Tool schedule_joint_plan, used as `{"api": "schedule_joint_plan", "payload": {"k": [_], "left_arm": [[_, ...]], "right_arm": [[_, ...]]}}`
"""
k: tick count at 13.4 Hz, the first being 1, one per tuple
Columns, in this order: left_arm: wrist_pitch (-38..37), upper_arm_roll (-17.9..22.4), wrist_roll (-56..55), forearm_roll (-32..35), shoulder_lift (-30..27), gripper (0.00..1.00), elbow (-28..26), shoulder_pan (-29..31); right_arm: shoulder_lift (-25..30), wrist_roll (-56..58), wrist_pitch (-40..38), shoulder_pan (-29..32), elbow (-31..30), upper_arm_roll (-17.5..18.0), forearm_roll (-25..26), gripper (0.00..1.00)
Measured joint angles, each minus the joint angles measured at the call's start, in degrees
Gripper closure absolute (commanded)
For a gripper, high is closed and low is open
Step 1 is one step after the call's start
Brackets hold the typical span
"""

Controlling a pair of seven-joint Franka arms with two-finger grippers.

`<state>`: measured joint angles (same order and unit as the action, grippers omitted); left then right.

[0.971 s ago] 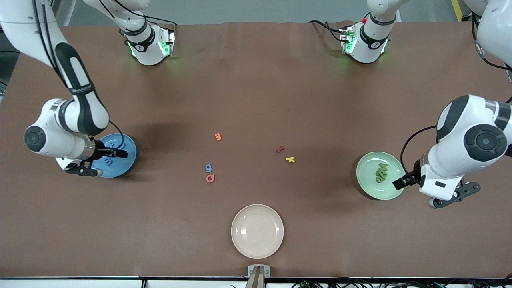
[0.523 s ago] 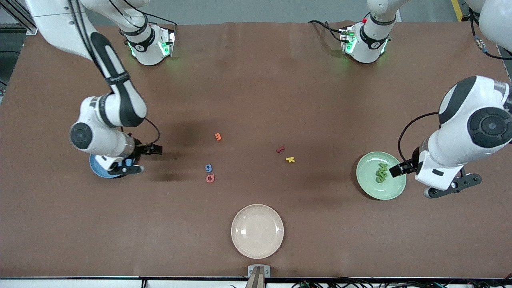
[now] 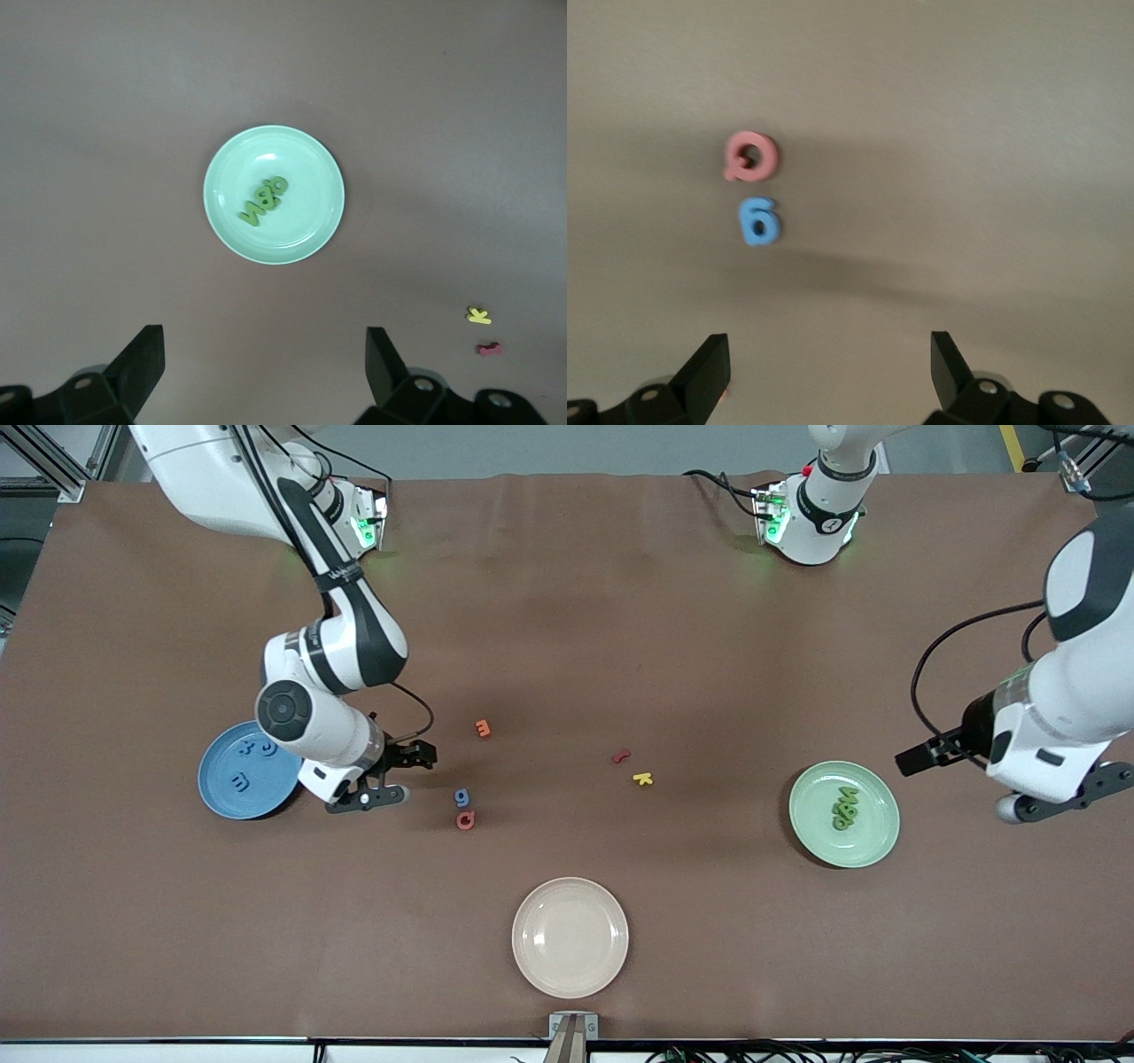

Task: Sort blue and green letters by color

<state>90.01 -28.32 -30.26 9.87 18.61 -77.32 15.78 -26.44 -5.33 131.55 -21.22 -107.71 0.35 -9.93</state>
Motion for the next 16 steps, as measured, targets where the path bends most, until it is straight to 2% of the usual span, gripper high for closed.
{"api": "schedule_joint_plan", "payload": {"k": [1,2,6,7,11,14,16], "left_arm": [[-0.44,6.41,2.59,-1.96,-1.97,0.00,-0.09,-4.34],[-1.10,10.46,5.33,-3.07,-3.62,0.00,-0.52,-7.02],[-1.63,18.16,14.72,-7.12,-10.90,0.00,-7.61,-9.67],[-1.35,19.96,16.56,-7.83,-13.05,0.00,-9.99,-10.22],[-0.61,21.30,18.02,-8.30,-20.77,0.00,-17.54,-12.59],[-0.42,21.30,18.02,-8.30,-24.02,0.00,-19.98,-14.18],[-0.19,21.28,18.10,-8.30,-24.72,0.00,-20.25,-14.37]], "right_arm": [[-1.32,0.00,1.13,-0.81,0.87,-0.04,0.07,0.01],[-2.60,0.01,2.26,-1.64,1.54,-0.09,0.30,0.01],[-7.57,-0.84,3.69,-4.56,5.93,-0.30,2.27,0.02],[-8.90,-1.83,3.70,-4.89,7.39,-0.32,3.53,0.06],[-12.47,-4.26,3.73,-5.72,10.24,-0.34,6.74,0.24],[-13.38,-4.33,3.73,-6.09,10.43,-0.35,6.80,0.37],[-13.72,-4.38,3.73,-6.70,10.44,-0.35,6.80,0.41]]}}
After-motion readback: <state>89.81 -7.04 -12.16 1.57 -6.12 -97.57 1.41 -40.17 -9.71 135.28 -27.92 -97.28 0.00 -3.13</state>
